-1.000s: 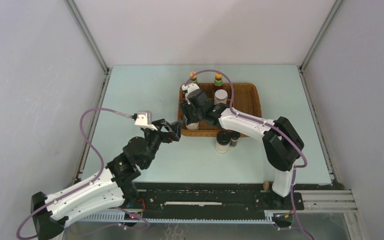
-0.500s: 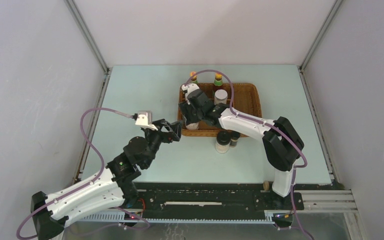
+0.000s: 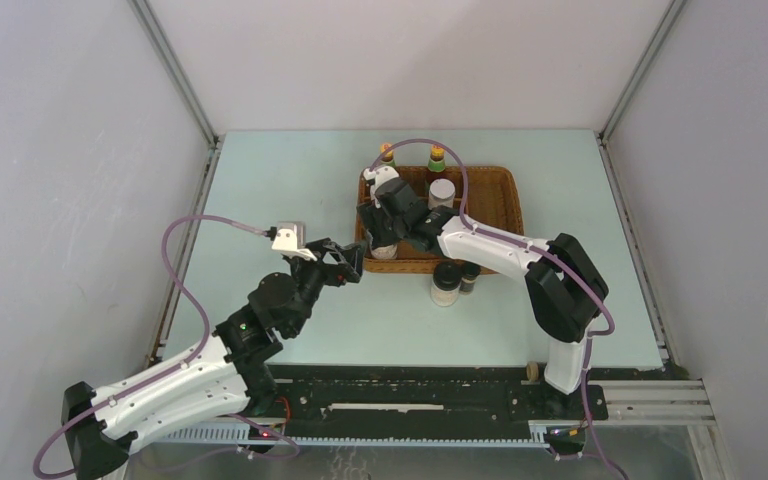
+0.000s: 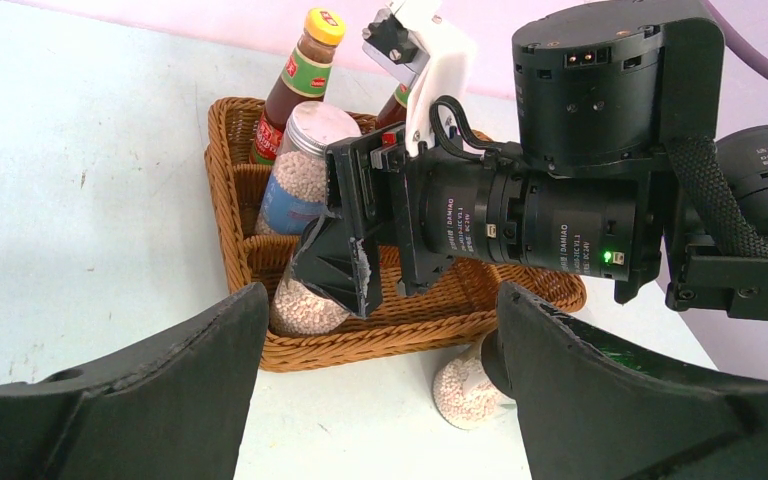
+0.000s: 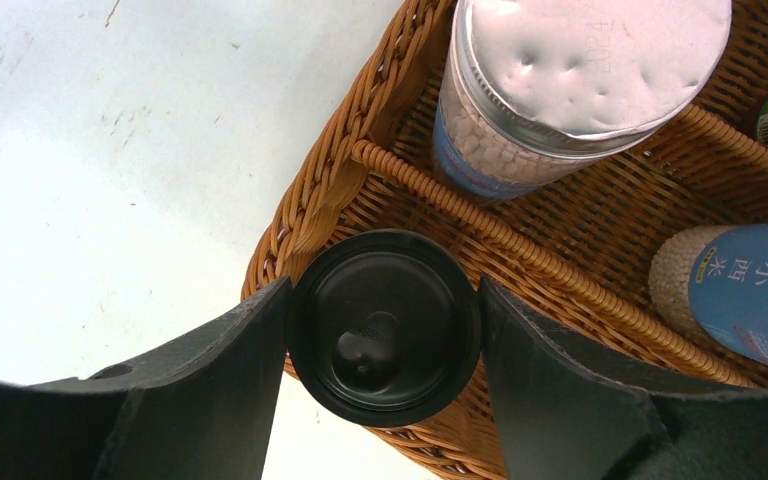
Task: Organize the condiment bottles
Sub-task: Place the bottle in the storage box.
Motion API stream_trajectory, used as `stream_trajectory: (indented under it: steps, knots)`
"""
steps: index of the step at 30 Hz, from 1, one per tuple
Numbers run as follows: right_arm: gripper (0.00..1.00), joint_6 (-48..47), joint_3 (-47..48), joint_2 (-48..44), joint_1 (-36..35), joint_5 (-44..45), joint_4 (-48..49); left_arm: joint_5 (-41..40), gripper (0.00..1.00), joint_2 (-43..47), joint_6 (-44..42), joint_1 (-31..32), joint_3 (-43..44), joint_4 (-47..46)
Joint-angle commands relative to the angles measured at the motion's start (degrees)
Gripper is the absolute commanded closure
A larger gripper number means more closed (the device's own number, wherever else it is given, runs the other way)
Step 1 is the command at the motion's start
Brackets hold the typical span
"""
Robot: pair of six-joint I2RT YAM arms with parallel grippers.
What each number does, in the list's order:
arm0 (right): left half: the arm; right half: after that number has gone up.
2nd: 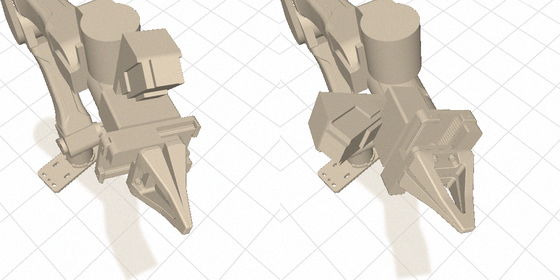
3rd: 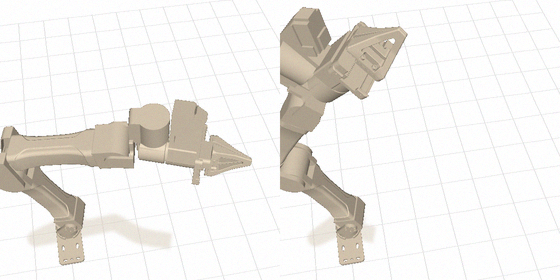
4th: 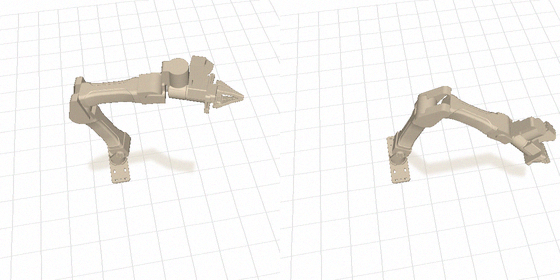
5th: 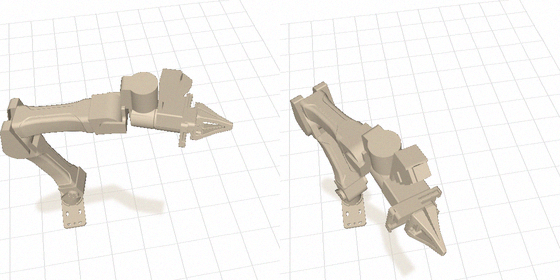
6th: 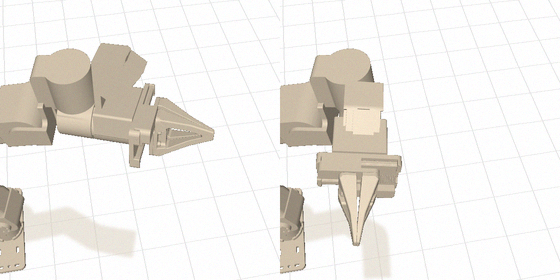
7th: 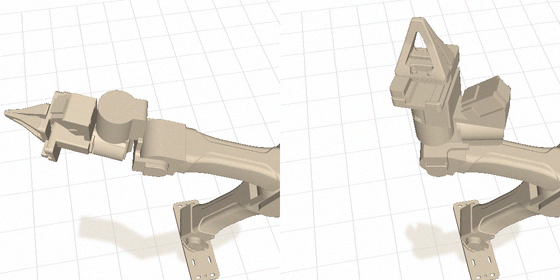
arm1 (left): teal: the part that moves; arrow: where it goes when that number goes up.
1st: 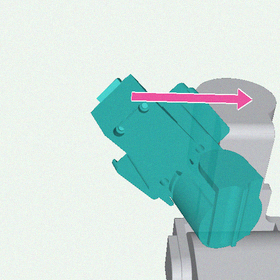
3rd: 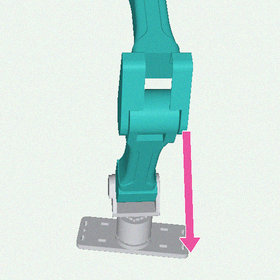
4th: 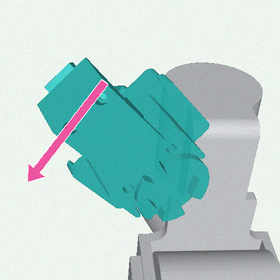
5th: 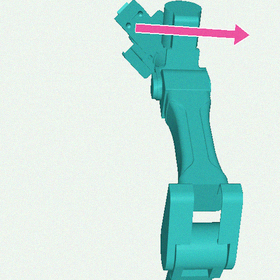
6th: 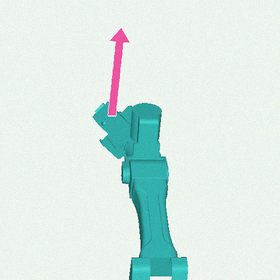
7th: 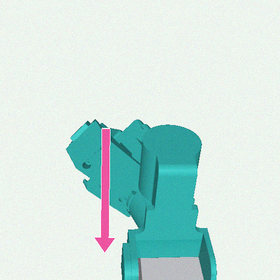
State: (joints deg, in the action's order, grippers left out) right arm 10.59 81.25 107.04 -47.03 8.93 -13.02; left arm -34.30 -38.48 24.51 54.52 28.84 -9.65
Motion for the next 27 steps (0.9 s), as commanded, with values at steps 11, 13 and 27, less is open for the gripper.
stream_trajectory:
  steps: [11, 13, 27]
  knots:
    - [0.20, -0.4, 1.5, -3.7, -1.1, 1.1, 0.3, 0.1, 0.10, 0.3, 0.6, 0.2, 0.6, 0.1]
    - [0.20, -0.5, 1.5, -4.1, -1.4, 1.4, 0.1, 0.2, 0.10, 0.4, 0.8, 0.2, 0.7, 0.2]
    - [0.18, -1.0, 1.8, -7.7, -2.1, 3.3, -1.5, -0.3, 0.06, 1.5, 0.5, 0.8, 1.3, 2.3]
